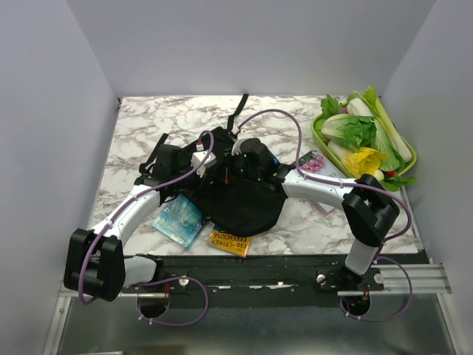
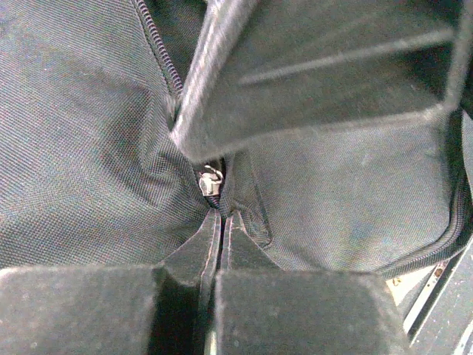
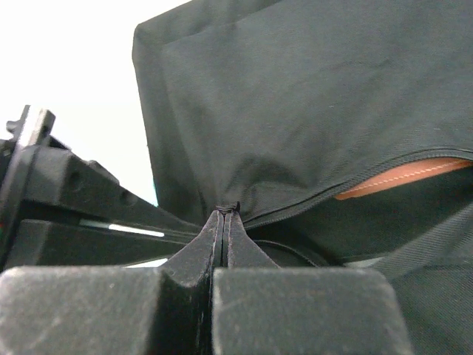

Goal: Pack the student bag
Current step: Zip the student bag at the center of the board.

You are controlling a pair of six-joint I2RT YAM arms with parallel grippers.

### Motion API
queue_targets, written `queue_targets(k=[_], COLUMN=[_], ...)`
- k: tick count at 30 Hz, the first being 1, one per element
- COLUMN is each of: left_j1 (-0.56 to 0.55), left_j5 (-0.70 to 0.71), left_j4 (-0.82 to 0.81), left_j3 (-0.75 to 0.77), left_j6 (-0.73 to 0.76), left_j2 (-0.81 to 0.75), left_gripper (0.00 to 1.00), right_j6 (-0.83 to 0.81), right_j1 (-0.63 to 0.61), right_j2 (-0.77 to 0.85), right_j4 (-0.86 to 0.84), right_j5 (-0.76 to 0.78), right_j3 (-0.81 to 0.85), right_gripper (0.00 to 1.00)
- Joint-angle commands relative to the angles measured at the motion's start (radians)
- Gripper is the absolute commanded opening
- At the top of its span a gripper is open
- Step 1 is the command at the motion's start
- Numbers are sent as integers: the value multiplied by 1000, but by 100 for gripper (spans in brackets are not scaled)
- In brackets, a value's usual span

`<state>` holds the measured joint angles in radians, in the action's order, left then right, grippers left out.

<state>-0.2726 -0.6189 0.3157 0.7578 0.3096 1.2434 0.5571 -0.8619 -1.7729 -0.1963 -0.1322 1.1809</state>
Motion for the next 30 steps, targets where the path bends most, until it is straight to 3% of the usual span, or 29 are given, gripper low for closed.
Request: queue_targets(k=[1,8,15,20,30], left_j1=[-4,-4,-4,-4,-4], left_j5=[-19,-82,-100,-111,-162], left_j4=[89,247,296,329,422], left_j3=[40,89,110,127,208], left_j6=[8,51,71,77,115], left_j2=[-38,-78,-88,-101,-111], left_gripper=[0,0,0,0,0], right_j6=[-17,-69,-128,-144,-34], right_j1=[46,127,152,181,211], right_j2=[-8,-51,-80,-95,-209], right_j4=[26,113,170,193,461], right_j5=[69,89,126,235,595], right_j3=[49,146,201,200,374], right_gripper=[1,1,1,1,1])
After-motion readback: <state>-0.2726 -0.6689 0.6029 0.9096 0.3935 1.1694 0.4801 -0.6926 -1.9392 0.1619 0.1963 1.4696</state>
